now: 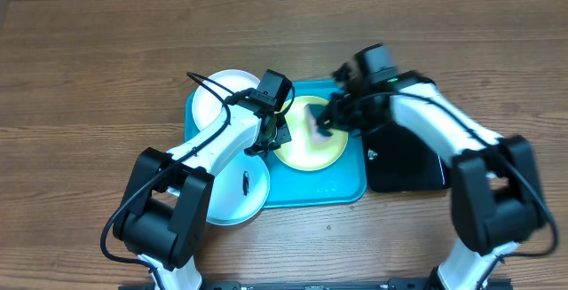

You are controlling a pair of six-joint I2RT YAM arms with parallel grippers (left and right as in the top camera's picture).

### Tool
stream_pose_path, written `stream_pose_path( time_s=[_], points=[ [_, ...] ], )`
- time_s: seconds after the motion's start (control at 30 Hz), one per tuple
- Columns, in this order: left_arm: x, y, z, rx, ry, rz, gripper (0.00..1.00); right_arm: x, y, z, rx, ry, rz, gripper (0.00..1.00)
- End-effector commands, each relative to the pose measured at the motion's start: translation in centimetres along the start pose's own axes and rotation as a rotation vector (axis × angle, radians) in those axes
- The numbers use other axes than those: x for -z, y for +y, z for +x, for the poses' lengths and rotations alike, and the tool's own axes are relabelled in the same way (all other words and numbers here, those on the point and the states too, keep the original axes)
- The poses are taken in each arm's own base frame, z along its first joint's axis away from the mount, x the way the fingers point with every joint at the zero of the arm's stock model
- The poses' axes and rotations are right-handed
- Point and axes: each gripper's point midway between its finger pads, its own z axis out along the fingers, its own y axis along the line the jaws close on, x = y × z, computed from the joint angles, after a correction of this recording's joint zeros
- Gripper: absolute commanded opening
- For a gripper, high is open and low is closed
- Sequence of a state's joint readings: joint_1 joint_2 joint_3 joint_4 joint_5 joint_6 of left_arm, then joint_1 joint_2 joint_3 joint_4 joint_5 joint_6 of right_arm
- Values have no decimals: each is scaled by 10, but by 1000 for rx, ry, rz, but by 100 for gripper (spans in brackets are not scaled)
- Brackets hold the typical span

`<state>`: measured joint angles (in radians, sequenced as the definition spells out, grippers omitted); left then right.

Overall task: Clean dirty plates on tray and stack at the side
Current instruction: 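Return the sponge to the black tray, release it, raise the right gripper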

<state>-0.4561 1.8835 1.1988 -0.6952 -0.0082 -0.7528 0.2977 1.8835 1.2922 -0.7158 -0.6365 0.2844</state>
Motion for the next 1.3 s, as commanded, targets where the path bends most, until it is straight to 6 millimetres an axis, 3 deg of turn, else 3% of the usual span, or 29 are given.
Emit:
stream_pose_path(
  time_s=[0.0,0.1,0.23,0.3,0.5,0.67,0.73,0.77,0.87,0.97,1.07,1.27],
  points=[
    [-5,4,2,7,15,-14,4,46,18,-10,109,-75,-44,4],
    [-5,4,2,5,15,-14,4,68,-18,-9,52,-97,93,4],
    [-5,4,2,-21,13,-12,4,95,-88,-7,-51,-129,409,4],
    [-5,3,1,-33,11,-10,4,103,-113,-3,-69,-134,543,4],
    [-5,0,-1,-73,-1,1,4,98,-151,8,-91,-130,696,4],
    [-5,-1,-2,-89,-5,4,4,85,-167,14,-88,-141,712,4],
    [-5,-1,-4,-92,-10,8,4,81,-171,17,-86,-145,711,12],
    [-5,-2,-4,-92,-12,10,4,79,-172,17,-85,-149,710,21],
    [-5,-3,-5,-92,-15,13,9,77,-175,18,-85,-149,710,62],
    [-5,-3,-5,-93,-14,12,26,79,-173,14,-83,-162,708,76],
    [-5,-1,-3,-100,-9,7,37,90,-164,0,-123,-206,699,82],
    [-6,1,1,-102,4,-3,39,127,-152,-26,-165,-266,696,85]
  ],
)
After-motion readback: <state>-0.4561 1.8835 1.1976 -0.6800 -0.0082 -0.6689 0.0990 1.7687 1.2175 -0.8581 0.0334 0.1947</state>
